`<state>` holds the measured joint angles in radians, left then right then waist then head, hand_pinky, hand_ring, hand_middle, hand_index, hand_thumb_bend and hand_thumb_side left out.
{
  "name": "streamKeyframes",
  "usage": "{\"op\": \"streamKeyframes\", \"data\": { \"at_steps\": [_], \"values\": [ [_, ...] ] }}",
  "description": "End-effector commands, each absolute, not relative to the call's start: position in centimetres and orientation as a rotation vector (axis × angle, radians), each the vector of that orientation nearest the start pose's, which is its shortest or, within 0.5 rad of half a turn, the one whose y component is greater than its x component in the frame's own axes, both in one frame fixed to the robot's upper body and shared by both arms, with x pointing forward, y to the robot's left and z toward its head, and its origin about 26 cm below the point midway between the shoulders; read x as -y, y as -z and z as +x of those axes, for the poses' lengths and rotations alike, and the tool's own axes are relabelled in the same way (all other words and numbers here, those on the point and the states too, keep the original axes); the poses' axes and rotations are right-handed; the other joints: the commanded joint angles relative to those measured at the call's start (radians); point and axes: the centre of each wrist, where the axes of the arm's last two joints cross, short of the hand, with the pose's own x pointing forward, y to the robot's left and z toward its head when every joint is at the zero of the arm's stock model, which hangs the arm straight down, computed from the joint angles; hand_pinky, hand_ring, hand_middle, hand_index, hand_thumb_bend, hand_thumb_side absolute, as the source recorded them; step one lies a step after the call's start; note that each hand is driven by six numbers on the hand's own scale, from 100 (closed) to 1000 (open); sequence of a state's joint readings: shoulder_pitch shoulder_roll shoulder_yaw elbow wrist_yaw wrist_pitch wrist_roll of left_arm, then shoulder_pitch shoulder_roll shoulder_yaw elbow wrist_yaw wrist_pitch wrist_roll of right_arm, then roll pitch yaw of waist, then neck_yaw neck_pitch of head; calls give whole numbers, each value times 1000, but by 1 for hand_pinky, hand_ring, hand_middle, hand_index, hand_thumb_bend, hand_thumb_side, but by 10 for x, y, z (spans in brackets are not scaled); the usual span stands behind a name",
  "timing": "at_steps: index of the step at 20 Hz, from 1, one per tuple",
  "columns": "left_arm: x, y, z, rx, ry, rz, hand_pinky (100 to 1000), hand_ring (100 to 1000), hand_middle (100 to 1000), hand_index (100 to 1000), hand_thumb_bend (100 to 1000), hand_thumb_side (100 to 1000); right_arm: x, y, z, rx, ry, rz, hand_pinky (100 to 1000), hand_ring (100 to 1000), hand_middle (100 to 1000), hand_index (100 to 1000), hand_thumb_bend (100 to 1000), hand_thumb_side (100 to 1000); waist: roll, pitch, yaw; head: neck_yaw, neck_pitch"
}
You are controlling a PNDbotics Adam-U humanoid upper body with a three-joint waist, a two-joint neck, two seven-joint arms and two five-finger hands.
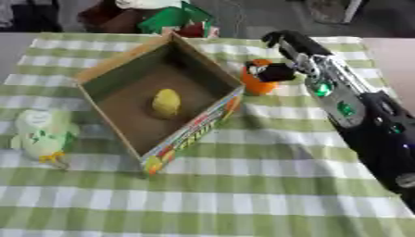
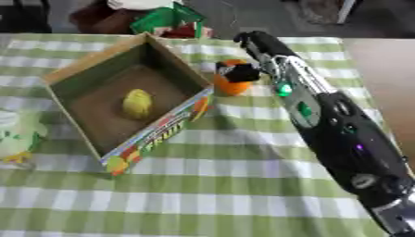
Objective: Pick up objects on the table and place them in the box.
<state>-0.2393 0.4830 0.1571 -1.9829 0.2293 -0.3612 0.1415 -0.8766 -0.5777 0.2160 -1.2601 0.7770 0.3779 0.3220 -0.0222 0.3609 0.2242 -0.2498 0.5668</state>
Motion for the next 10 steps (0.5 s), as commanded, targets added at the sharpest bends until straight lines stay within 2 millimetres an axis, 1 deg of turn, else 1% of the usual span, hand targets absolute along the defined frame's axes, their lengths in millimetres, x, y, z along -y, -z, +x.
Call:
{"op": "streamKeyframes", "data": {
  "at_steps": [1, 3, 7, 8, 9, 10],
  "values": [
    [-328, -222, 287, 2639, 157, 210, 464, 620, 653, 738, 100, 800, 282, -258, 446, 1317, -1018, -1126, 844, 948, 822, 953, 412, 606, 1, -21, 4, -6, -16],
    [-328, -222, 287, 2639, 157, 209, 464, 620, 653, 738, 100, 800, 283, -254, 450, 1299, -1021, -1115, 845, 948, 810, 944, 407, 588, 0, -21, 6, -6, -17],
    [-328, -222, 287, 2639, 157, 209, 464, 620, 653, 738, 100, 800, 285, -250, 454, 1284, -1023, -1093, 845, 947, 805, 941, 395, 591, -1, -20, 8, -6, -16],
    [-328, -222, 287, 2639, 157, 209, 464, 619, 653, 738, 100, 800, 286, -249, 454, 1282, -1024, -1090, 846, 946, 780, 925, 361, 572, -1, -20, 8, -6, -16],
    [-328, -222, 287, 2639, 156, 209, 464, 619, 653, 738, 100, 800, 286, -248, 454, 1277, -1025, -1083, 845, 945, 762, 912, 250, 529, -1, -19, 9, -5, -15],
    [-328, -222, 287, 2639, 156, 209, 464, 619, 652, 738, 100, 800, 288, -247, 454, 1269, -1023, -1081, 845, 946, 763, 912, 302, 531, -3, -19, 8, -3, -14]
  ]
}}
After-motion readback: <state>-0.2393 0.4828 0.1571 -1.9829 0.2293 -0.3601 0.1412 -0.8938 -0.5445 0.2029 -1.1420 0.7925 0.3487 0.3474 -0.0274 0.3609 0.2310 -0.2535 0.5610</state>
